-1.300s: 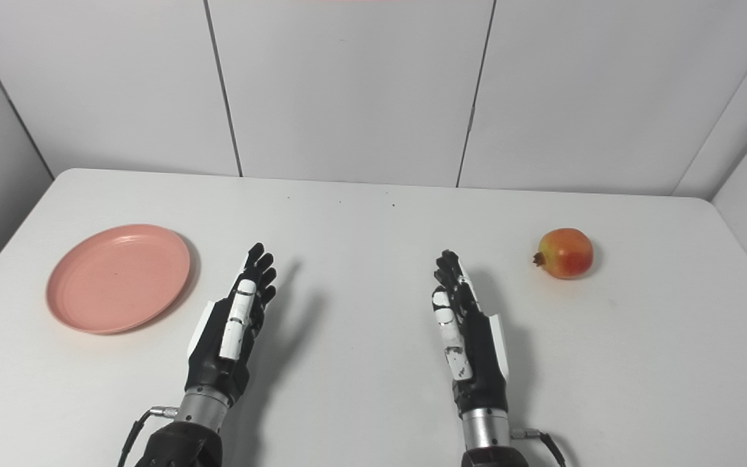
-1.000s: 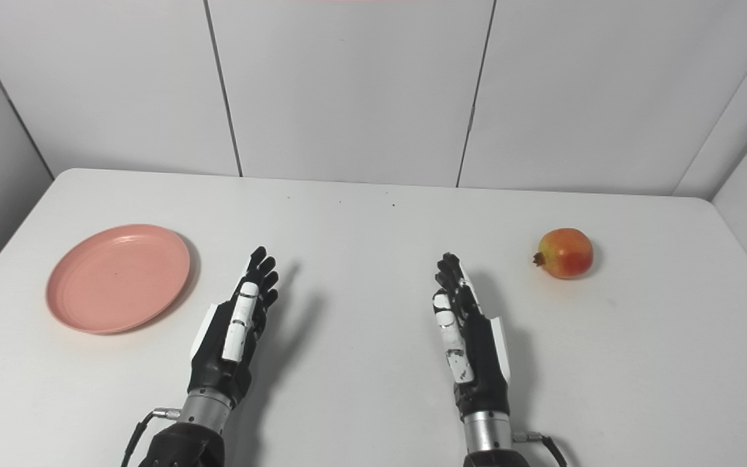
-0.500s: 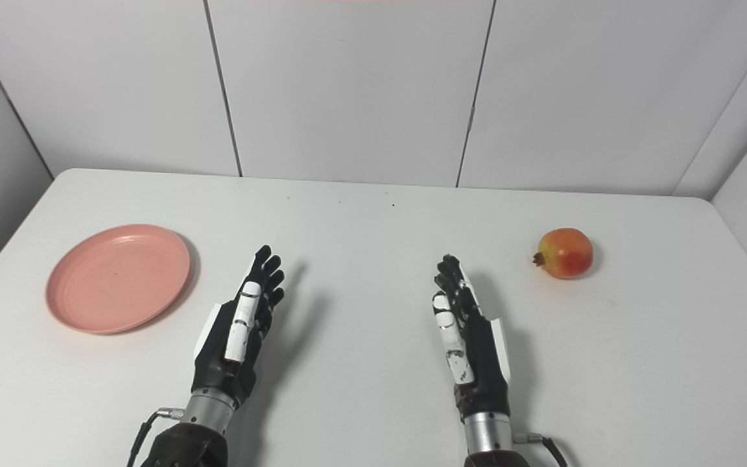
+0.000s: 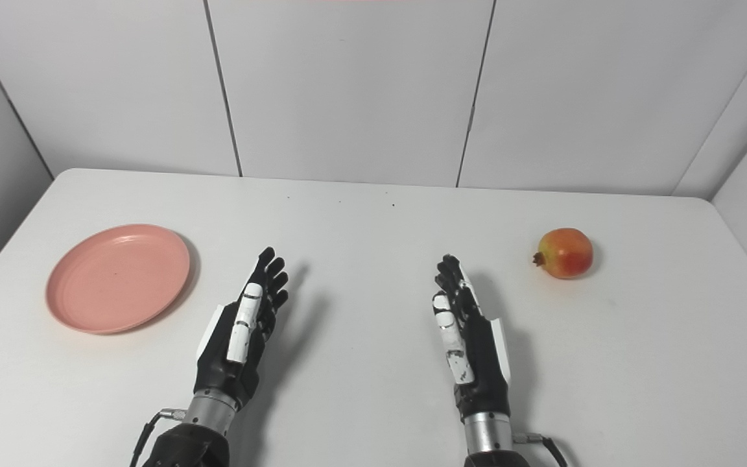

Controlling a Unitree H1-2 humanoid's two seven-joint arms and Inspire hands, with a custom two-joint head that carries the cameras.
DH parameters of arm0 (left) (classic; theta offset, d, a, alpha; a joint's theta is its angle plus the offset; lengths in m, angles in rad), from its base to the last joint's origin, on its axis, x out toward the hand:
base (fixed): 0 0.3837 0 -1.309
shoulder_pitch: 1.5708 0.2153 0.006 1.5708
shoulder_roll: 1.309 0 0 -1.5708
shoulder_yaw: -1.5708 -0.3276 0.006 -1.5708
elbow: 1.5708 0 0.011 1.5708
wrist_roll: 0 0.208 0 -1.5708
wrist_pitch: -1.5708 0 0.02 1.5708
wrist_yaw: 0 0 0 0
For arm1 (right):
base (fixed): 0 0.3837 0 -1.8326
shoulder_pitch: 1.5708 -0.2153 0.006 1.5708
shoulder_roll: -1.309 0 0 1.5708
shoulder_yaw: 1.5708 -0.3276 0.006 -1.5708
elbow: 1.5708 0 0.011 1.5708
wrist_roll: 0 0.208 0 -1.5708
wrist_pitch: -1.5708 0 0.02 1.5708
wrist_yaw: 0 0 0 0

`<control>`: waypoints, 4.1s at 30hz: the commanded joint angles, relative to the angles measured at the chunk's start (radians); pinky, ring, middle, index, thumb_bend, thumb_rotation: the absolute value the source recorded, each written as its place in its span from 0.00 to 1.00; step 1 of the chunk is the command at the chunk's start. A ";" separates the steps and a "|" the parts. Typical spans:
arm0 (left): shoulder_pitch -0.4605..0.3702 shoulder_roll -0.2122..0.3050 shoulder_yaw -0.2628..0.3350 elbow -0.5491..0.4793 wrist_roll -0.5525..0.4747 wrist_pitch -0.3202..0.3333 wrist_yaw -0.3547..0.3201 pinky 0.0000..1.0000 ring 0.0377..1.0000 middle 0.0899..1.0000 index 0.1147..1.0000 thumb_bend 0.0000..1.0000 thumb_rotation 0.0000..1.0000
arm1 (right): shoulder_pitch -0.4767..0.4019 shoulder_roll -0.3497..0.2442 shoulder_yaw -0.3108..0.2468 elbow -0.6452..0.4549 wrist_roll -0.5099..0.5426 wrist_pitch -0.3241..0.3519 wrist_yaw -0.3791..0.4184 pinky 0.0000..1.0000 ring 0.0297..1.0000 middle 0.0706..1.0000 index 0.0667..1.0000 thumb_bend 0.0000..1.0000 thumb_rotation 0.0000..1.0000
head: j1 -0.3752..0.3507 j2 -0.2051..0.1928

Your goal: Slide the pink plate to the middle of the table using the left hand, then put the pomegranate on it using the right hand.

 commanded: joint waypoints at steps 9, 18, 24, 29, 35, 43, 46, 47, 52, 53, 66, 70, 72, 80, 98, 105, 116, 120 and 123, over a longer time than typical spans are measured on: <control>-0.016 -0.007 -0.006 -0.030 -0.011 -0.027 -0.015 1.00 1.00 1.00 1.00 0.49 1.00 | -0.008 0.002 0.002 -0.025 0.004 -0.010 0.007 0.92 0.91 0.92 0.92 0.52 0.89 | -0.001 -0.001; -0.014 -0.007 -0.007 -0.036 -0.013 -0.019 -0.017 1.00 1.00 1.00 1.00 0.47 1.00 | -0.005 0.005 0.000 -0.031 0.005 -0.009 0.005 0.93 0.91 0.92 0.92 0.51 0.89 | -0.001 -0.001; -0.014 -0.007 -0.006 -0.037 -0.014 -0.018 -0.017 1.00 1.00 1.00 1.00 0.47 1.00 | -0.005 0.007 -0.002 -0.027 0.008 -0.021 0.003 0.92 0.91 0.91 0.92 0.49 0.88 | -0.002 -0.001; -0.014 -0.006 -0.007 -0.037 -0.012 -0.020 -0.017 1.00 1.00 1.00 1.00 0.46 1.00 | -0.004 0.009 -0.002 -0.028 0.005 -0.023 -0.001 0.92 0.91 0.91 0.91 0.49 0.87 | -0.003 0.000; -0.015 -0.006 -0.008 -0.035 -0.008 -0.019 -0.016 1.00 1.00 1.00 1.00 0.45 1.00 | -0.006 0.009 -0.003 -0.029 -0.003 -0.019 -0.004 0.92 0.91 0.91 0.91 0.50 0.88 | -0.003 0.000; -0.016 -0.008 -0.008 -0.034 -0.010 -0.018 -0.015 1.00 1.00 1.00 1.00 0.44 1.00 | -0.011 0.008 -0.006 -0.023 0.005 -0.028 -0.003 0.92 0.91 0.91 0.92 0.48 0.87 | -0.002 0.000; -0.016 -0.007 -0.009 -0.033 -0.009 -0.018 -0.016 1.00 1.00 1.00 1.00 0.44 1.00 | -0.011 0.006 -0.006 -0.025 0.002 -0.018 -0.003 0.92 0.91 0.91 0.92 0.48 0.88 | 0.016 -0.003; -0.016 -0.009 -0.011 -0.032 -0.007 -0.020 -0.015 1.00 1.00 1.00 1.00 0.44 1.00 | -0.011 0.004 -0.008 -0.024 0.003 -0.018 -0.002 0.92 0.91 0.91 0.92 0.49 0.88 | 0.050 -0.005; -0.020 -0.021 -0.035 -0.010 0.030 -0.039 -0.004 1.00 1.00 1.00 1.00 0.47 1.00 | -0.010 -0.008 -0.028 -0.029 0.037 -0.018 0.007 0.91 0.90 0.91 0.91 0.48 0.85 | 0.175 -0.024; -0.020 -0.026 -0.041 -0.005 0.040 -0.044 0.002 1.00 1.00 1.00 1.00 0.48 1.00 | -0.009 -0.014 -0.032 -0.030 0.046 -0.021 0.012 0.91 0.90 0.91 0.92 0.46 0.85 | 0.197 -0.029; -0.036 -0.085 -0.079 0.067 0.106 -0.081 0.036 1.00 1.00 1.00 1.00 0.52 1.00 | -0.002 -0.091 -0.061 -0.002 0.131 -0.031 0.064 0.99 0.94 0.93 0.94 0.45 0.95 | 0.396 -0.102; -0.036 -0.092 -0.080 0.086 0.115 -0.094 0.042 1.00 1.00 1.00 1.00 0.53 1.00 | -0.001 -0.096 -0.064 0.005 0.143 -0.030 0.075 1.00 0.95 0.94 0.95 0.47 0.97 | 0.417 -0.117; -0.038 -0.097 -0.080 0.099 0.116 -0.106 0.045 1.00 1.00 1.00 1.00 0.54 1.00 | -0.001 -0.101 -0.065 0.006 0.148 -0.035 0.081 1.00 0.96 0.95 0.96 0.46 0.98 | 0.418 -0.117; -0.038 -0.098 -0.080 0.113 0.119 -0.137 0.050 1.00 1.00 1.00 1.00 0.54 1.00 | 0.002 -0.104 -0.066 0.003 0.157 -0.034 0.085 1.00 0.95 0.93 0.95 0.43 0.96 | 0.411 -0.120; -0.035 -0.043 -0.053 0.006 0.123 -0.182 0.035 0.97 0.95 0.92 0.91 0.55 1.00 | 0.012 -0.091 -0.061 -0.003 0.142 -0.041 0.077 1.00 0.95 0.94 0.95 0.42 0.95 | 0.408 -0.126; -0.083 -0.016 -0.002 0.014 0.175 -0.232 0.069 0.92 0.89 0.87 0.84 0.57 1.00 | 0.017 -0.091 -0.059 -0.013 0.133 -0.032 0.076 1.00 0.95 0.94 0.96 0.41 0.96 | 0.408 -0.124; -0.129 0.015 0.081 -0.027 0.156 -0.180 0.074 0.94 0.91 0.89 0.87 0.61 1.00 | 0.016 -0.083 -0.062 -0.011 0.123 -0.040 0.069 0.98 0.94 0.93 0.94 0.40 0.92 | 0.400 -0.131; -0.151 0.030 0.111 -0.015 0.164 -0.200 0.089 0.90 0.89 0.88 0.87 0.60 1.00 | 0.012 -0.087 -0.063 -0.006 0.115 -0.044 0.070 0.98 0.94 0.93 0.95 0.40 0.93 | 0.400 -0.130; -0.166 0.039 0.134 -0.006 0.147 -0.201 0.091 0.90 0.89 0.88 0.86 0.60 1.00 | 0.010 -0.086 -0.064 -0.005 0.111 -0.047 0.068 0.97 0.94 0.93 0.94 0.39 0.92 | 0.404 -0.132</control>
